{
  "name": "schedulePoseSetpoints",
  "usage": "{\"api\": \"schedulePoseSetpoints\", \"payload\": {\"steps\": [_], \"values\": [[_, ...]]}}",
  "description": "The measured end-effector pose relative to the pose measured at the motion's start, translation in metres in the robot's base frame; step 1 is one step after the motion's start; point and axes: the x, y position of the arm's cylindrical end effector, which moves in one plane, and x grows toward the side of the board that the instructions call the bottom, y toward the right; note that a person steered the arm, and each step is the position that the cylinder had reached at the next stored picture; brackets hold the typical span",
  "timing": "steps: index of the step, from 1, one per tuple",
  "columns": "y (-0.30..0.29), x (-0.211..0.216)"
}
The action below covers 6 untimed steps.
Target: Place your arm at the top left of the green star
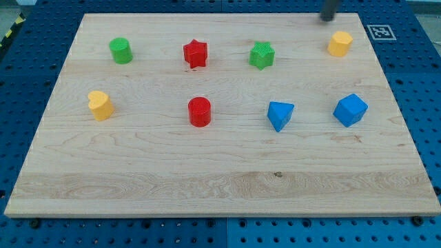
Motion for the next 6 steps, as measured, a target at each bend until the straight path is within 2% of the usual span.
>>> {"api": "schedulePoseSetpoints", "payload": {"steps": [1, 2, 5, 6], "values": [[-0.096, 0.004], [-0.143, 0.021], [-0.148, 0.092], [-0.148, 0.081]]}}
